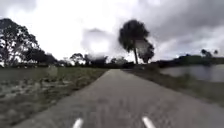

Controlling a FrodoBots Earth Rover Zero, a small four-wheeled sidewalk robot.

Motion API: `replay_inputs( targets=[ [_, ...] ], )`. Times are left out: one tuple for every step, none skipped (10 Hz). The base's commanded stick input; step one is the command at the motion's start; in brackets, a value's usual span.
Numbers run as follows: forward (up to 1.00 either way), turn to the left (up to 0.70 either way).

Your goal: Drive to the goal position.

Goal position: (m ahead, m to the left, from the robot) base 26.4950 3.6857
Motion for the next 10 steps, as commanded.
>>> replay_inputs(
  targets=[
    [0.70,0.00],
    [0.70,0.00],
    [0.70,0.00],
    [0.70,0.00],
    [0.70,0.00],
    [0.70,0.00],
    [0.70,0.00],
    [0.70,0.00],
    [0.70,0.00],
    [0.70,0.00]
  ],
)
